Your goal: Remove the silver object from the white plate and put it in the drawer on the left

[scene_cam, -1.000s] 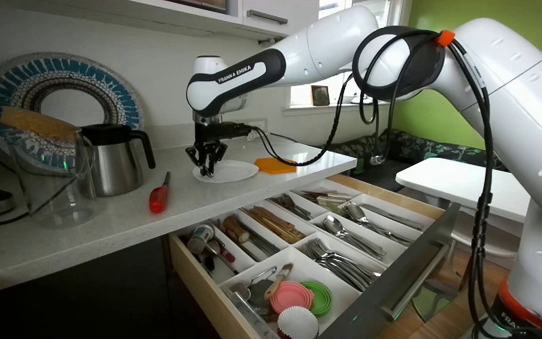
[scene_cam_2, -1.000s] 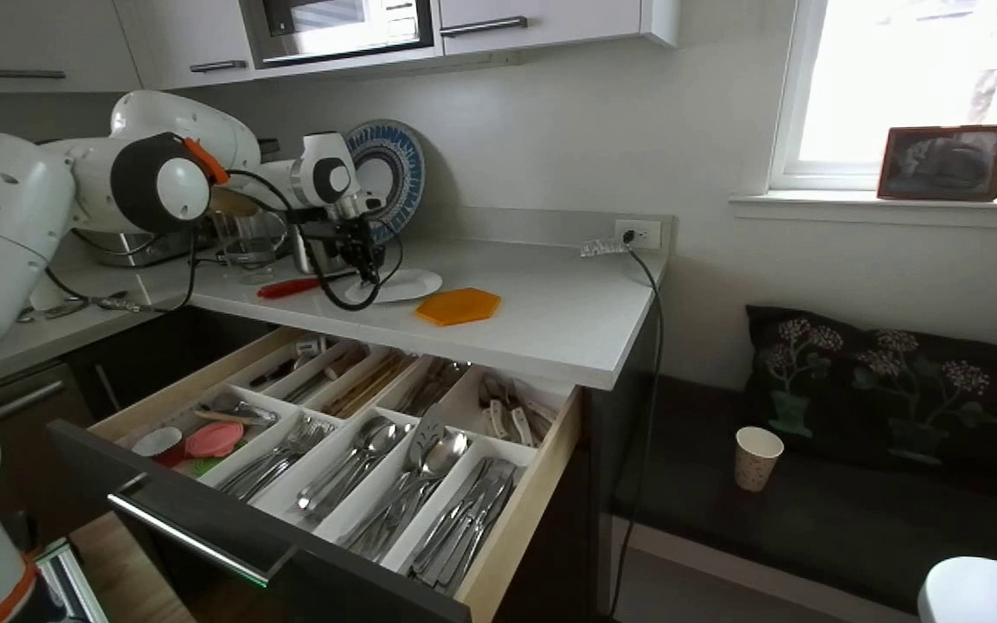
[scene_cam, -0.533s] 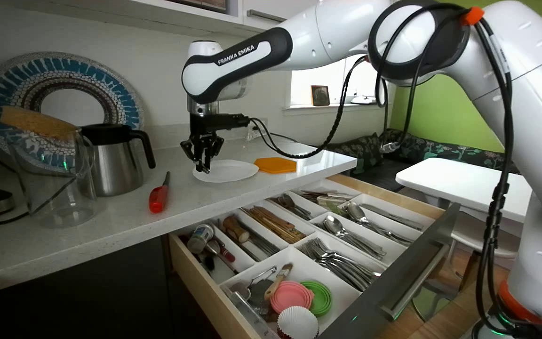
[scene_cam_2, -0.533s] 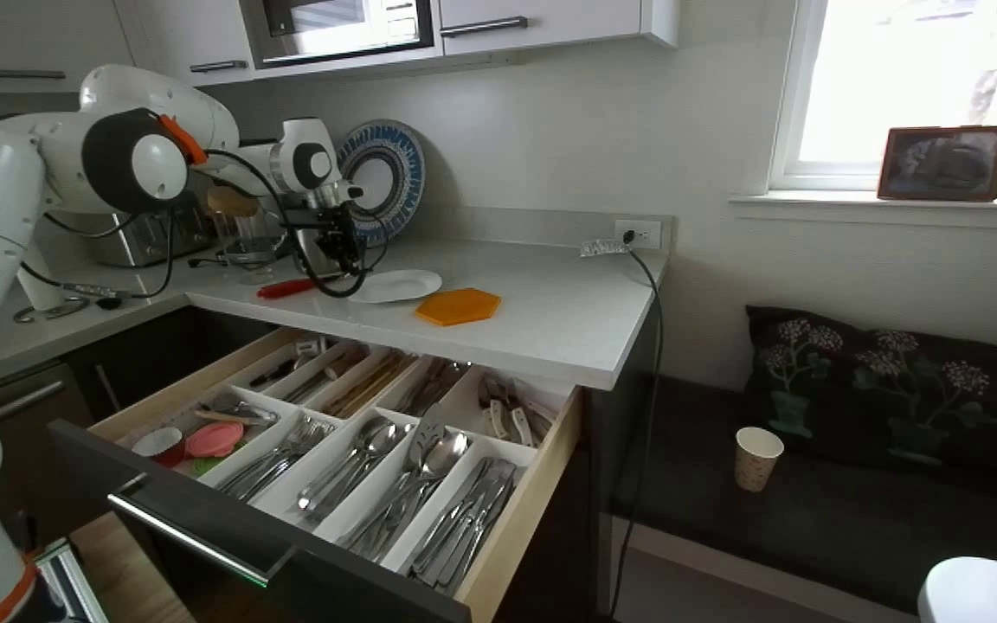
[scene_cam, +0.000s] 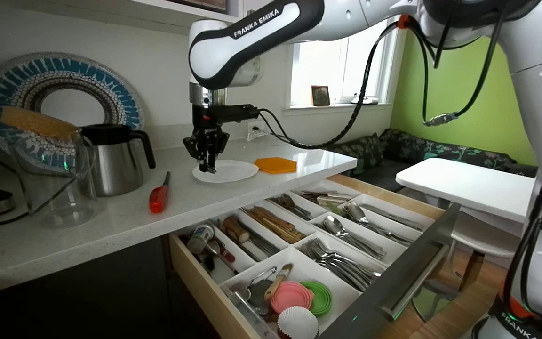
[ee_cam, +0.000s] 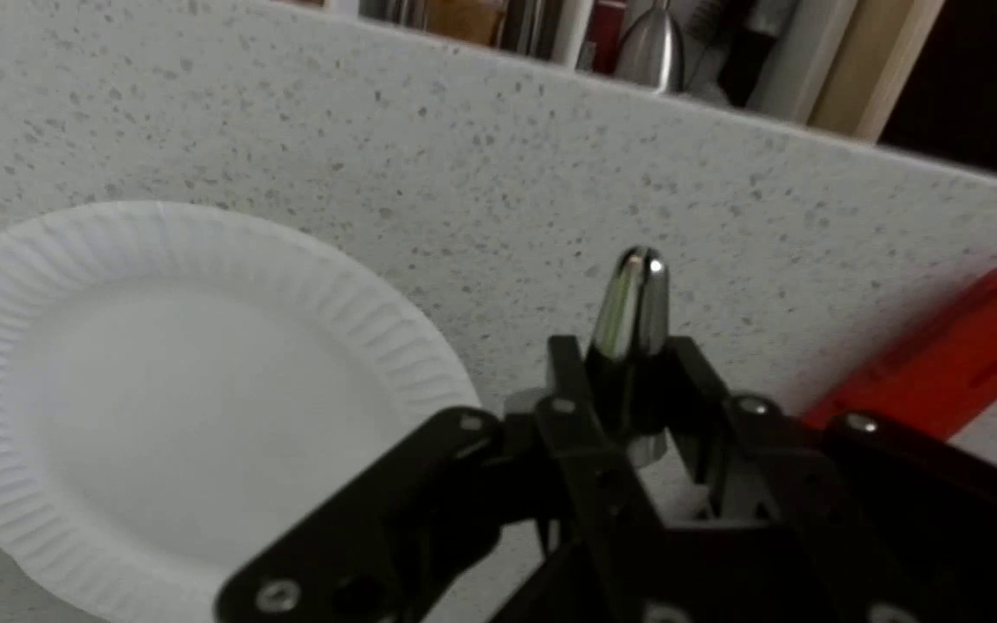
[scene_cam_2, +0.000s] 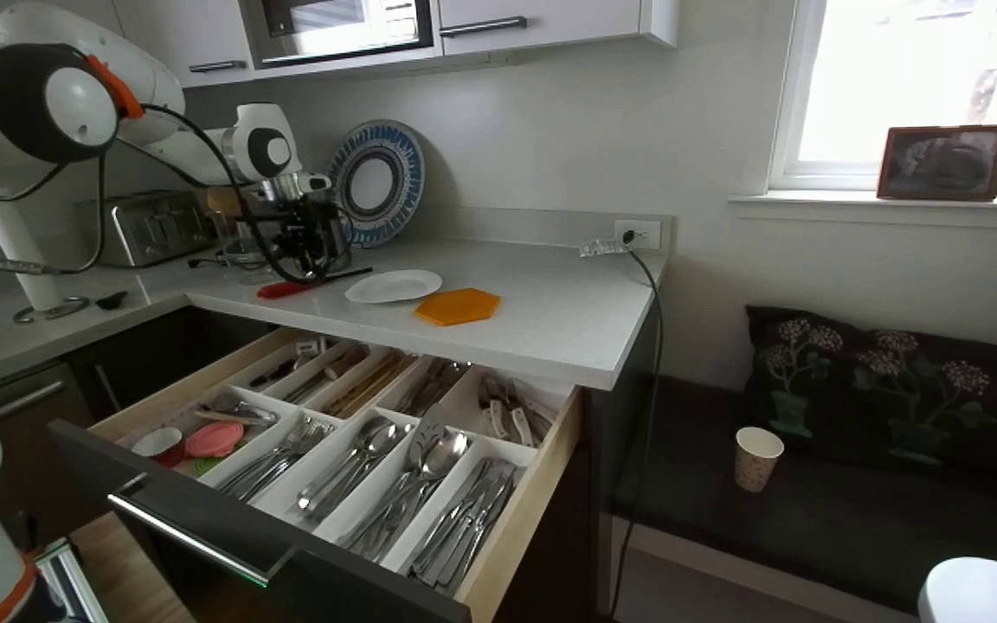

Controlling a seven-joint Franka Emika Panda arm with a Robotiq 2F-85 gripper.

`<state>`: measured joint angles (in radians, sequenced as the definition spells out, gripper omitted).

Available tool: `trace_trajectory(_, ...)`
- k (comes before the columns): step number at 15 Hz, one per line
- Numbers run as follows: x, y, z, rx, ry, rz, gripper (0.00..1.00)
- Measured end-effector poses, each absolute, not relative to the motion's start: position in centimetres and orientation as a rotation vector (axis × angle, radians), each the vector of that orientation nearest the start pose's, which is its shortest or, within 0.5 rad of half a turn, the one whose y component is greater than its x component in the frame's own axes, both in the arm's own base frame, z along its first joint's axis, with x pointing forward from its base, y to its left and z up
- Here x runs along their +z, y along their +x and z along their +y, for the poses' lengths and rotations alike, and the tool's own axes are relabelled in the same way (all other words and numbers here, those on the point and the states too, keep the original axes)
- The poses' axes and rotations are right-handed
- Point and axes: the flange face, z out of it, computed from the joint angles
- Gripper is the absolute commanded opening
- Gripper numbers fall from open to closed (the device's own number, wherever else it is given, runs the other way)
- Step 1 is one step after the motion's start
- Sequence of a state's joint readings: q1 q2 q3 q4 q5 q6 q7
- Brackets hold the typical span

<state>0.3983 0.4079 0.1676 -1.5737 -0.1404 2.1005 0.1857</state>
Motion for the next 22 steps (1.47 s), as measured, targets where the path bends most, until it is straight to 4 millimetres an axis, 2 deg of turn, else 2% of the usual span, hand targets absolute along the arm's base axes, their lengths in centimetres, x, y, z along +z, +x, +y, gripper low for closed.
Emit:
trace_trajectory(3,43.0,54.7,35.9,-0.229,-3.051,-0.745,0.07)
trace_trajectory(5,42.7,51.9,36.1,-0.231,-3.040,-0.805,0.07)
trace_trajectory(8,40.9,48.4,35.2,-0.233,-3.035,-0.845,0.07)
trace_trajectory(11,37.6,45.9,32.7,-0.224,-3.004,-0.868,0.07)
trace_trajectory(12,36.3,45.2,31.6,-0.219,-2.987,-0.872,0.27)
trace_trajectory(13,35.6,45.0,31.0,-0.210,-2.990,-0.873,0.27)
trace_trajectory(18,36.6,45.5,31.6,-0.241,-2.978,-0.876,0.27)
trace_trajectory(19,36.6,45.5,31.6,-0.241,-2.978,-0.876,0.07)
trace_trajectory(22,36.6,45.5,31.6,-0.241,-2.978,-0.876,0.07)
